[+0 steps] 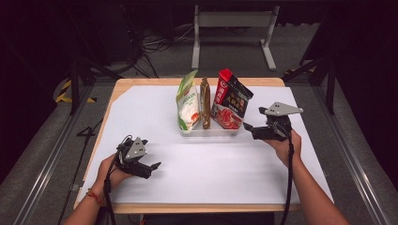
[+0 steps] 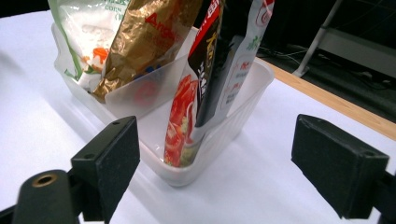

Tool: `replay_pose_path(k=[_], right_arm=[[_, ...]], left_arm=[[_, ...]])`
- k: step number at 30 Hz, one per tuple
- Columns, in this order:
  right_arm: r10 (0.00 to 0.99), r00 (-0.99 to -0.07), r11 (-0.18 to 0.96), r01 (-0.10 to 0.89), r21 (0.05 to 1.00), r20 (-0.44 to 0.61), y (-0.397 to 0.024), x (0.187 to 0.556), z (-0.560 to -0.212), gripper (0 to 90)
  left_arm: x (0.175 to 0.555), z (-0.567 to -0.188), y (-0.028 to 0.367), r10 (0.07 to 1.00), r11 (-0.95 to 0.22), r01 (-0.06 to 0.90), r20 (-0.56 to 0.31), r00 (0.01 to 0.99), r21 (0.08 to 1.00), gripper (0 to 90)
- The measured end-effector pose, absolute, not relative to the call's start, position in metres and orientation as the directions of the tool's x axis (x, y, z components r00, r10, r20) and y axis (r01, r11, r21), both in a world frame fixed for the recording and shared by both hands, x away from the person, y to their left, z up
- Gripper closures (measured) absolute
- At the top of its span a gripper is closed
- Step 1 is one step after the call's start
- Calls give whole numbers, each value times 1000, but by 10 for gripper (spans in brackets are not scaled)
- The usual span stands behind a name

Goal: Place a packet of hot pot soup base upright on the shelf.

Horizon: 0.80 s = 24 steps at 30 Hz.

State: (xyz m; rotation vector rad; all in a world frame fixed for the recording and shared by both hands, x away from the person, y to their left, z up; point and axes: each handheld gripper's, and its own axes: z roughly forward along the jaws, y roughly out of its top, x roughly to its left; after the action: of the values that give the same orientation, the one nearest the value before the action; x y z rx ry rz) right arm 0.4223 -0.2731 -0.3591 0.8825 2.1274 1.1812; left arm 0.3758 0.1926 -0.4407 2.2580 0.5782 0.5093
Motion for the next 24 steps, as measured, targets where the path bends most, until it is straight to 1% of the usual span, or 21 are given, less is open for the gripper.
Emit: replay_pose_path(k=[6,9,12,15,24], right_arm=[[738,-658,420,273,865,-151,-276,415,-367,159],[732,-660,445,274,852,-170,-276,411,-372,150],[729,-663,450,280,848,-168,-278,408,-376,151],[728,-660,459,268,847,-186,-281,402,-378,155],[720,-670,452,253,856,-182,-291,392,-384,158]], left_arm=[[376,-441,191,539,-632,248,186,822,734,73],[376,-441,191,540,-630,250,184,821,735,73],[375,-441,191,541,-629,250,183,821,736,73],[375,-441,191,541,-630,251,183,821,735,73],[374,-441,193,547,-622,251,182,817,741,73]])
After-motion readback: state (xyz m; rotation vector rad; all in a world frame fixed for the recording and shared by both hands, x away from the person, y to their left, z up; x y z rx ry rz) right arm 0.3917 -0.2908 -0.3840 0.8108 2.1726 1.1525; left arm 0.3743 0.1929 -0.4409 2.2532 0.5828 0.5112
